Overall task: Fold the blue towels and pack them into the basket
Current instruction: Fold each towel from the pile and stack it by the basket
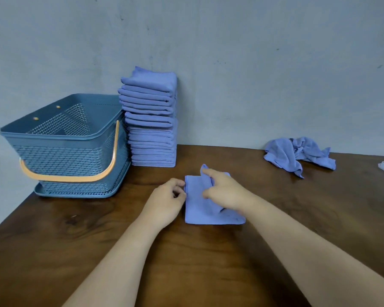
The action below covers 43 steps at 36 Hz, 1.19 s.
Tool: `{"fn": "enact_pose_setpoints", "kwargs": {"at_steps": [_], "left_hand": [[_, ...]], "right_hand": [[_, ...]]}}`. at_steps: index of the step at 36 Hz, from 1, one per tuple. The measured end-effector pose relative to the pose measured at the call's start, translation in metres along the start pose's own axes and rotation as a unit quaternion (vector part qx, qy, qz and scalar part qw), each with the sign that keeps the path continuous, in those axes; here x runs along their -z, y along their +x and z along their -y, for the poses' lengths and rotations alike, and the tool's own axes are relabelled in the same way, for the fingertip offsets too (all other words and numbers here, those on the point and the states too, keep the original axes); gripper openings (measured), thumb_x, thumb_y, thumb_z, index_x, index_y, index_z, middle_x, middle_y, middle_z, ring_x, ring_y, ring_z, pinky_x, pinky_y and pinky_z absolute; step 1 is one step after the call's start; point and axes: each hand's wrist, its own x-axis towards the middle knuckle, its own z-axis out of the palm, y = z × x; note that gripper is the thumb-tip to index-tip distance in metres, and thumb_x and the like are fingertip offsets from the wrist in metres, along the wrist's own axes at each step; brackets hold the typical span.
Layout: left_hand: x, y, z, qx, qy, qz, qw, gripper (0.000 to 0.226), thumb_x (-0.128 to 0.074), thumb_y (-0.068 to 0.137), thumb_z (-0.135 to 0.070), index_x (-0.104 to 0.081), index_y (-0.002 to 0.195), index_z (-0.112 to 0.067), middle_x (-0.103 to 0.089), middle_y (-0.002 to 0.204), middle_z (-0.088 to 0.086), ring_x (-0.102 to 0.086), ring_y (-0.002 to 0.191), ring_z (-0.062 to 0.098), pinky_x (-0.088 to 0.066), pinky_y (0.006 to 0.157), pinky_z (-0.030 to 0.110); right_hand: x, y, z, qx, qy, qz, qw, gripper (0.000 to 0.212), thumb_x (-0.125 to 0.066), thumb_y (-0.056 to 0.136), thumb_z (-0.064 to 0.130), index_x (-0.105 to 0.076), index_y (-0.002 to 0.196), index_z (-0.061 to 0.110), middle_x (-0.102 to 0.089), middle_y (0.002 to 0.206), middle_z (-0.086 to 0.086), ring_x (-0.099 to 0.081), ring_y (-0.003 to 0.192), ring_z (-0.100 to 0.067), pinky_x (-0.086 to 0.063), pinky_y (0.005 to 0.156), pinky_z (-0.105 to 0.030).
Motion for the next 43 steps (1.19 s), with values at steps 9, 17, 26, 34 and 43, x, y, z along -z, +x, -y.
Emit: {"fn": "enact_pose_setpoints", "kwargs": {"at_steps": [9, 17, 26, 34, 43], "left_hand": [[-0.002, 0.004, 0.002, -0.001, -0.003, 0.011, 1.0, 0.036, -0.07, 0.099, -0.028, -0.063, 0.135, -0.033, -0.069, 0.102, -0.02, -0.064, 0.088, 0.001, -0.046, 0.073, 0.016], [-0.003, 0.006, 0.001, 0.0, 0.005, 0.012, 1.0, 0.04, -0.072, 0.099, -0.029, -0.063, 0.138, -0.031, -0.068, 0.104, -0.022, -0.064, 0.09, 0.001, -0.044, 0.072, 0.014], [0.001, 0.005, 0.002, 0.007, 0.005, 0.009, 1.0, 0.035, -0.056, 0.106, -0.025, -0.064, 0.139, -0.033, -0.068, 0.106, -0.025, -0.064, 0.095, -0.004, -0.044, 0.072, 0.011], [0.001, 0.003, -0.006, 0.021, -0.012, 0.006, 1.0, 0.03, -0.047, 0.109, -0.049, -0.066, 0.13, -0.038, -0.066, 0.11, -0.025, -0.062, 0.103, 0.0, -0.045, 0.077, 0.017], [-0.002, -0.001, -0.009, 0.016, 0.04, 0.006, 0.999, 0.061, -0.073, 0.094, -0.05, -0.051, 0.149, -0.034, -0.057, 0.121, -0.018, -0.057, 0.119, 0.011, -0.053, 0.105, 0.042]], "right_hand": [[-0.019, 0.004, 0.0, -0.008, -0.02, -0.005, 1.0, 0.085, -0.063, 0.095, 0.01, -0.026, 0.167, 0.036, -0.064, 0.122, 0.004, -0.061, 0.065, -0.013, -0.049, 0.059, -0.028], [-0.017, 0.006, 0.01, -0.015, -0.017, 0.016, 1.0, 0.082, -0.065, 0.095, 0.013, -0.03, 0.166, 0.035, -0.066, 0.098, 0.0, -0.048, 0.041, 0.002, -0.038, 0.044, -0.014], [-0.008, 0.008, 0.01, 0.01, 0.178, -0.06, 0.982, 0.046, -0.054, 0.105, 0.016, -0.057, 0.146, 0.035, -0.062, 0.136, 0.008, -0.075, 0.082, -0.017, -0.061, 0.068, -0.031], [0.022, 0.01, -0.055, 0.185, -0.177, -0.033, 0.966, 0.029, -0.065, 0.105, 0.025, -0.071, 0.133, 0.024, -0.065, 0.136, 0.012, -0.057, 0.128, -0.002, -0.042, 0.114, -0.028], [0.001, -0.005, -0.08, 0.177, -0.215, 0.02, 0.96, 0.089, -0.046, 0.085, 0.093, -0.026, 0.162, 0.053, -0.004, 0.173, 0.028, 0.013, 0.156, 0.009, -0.003, 0.128, -0.033]]}}
